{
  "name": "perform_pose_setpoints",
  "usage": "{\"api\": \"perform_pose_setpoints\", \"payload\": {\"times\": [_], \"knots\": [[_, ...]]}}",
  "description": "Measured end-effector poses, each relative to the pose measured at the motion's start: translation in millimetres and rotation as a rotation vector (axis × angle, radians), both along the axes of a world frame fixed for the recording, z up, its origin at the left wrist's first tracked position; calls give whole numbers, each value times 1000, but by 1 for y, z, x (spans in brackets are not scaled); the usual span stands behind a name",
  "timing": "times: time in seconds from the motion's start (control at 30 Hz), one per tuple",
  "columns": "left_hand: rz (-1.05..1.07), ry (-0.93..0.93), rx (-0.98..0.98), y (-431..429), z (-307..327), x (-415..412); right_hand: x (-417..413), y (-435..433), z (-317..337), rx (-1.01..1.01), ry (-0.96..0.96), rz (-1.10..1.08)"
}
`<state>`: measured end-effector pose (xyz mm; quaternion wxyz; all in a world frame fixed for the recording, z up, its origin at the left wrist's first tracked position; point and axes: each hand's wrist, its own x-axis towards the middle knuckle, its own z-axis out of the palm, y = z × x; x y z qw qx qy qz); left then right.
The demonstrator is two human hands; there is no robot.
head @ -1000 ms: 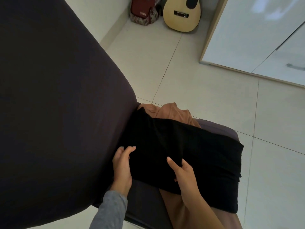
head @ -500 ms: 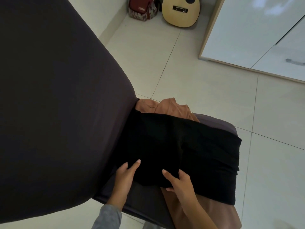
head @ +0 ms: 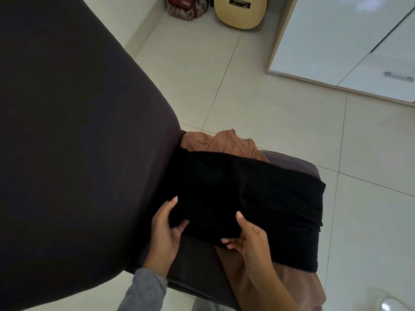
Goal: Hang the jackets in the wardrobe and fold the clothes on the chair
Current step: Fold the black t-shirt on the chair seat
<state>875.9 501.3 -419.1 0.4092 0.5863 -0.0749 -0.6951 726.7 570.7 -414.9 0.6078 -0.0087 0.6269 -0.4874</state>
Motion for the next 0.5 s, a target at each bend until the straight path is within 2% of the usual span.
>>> {"api": "perform_pose_setpoints", "payload": {"times": [0.13,0.23,0.27,0.33,0.4,0.47,0.5], "knots": [[90,-45,-50,-33,2,-22,-7,-23,-1,-72,-124,-143],[44,-192,-144,-49,-6,-31,-10,-39,-8,-168,-51,-160],[-6,-292,-183,-52,-9,-34,-10,-43,-11,-190,68,-132],[-182,-627,-340,-52,-18,-36,-10,-48,-19,-214,456,-11],[-456,-1009,-668,-52,-28,-37,-11,-52,-29,-258,869,162],[-796,-1178,-982,-57,-41,-39,-13,-56,-40,-302,1179,351],[-944,-1192,-1051,-61,-48,-40,-15,-59,-45,-306,1262,440]]}}
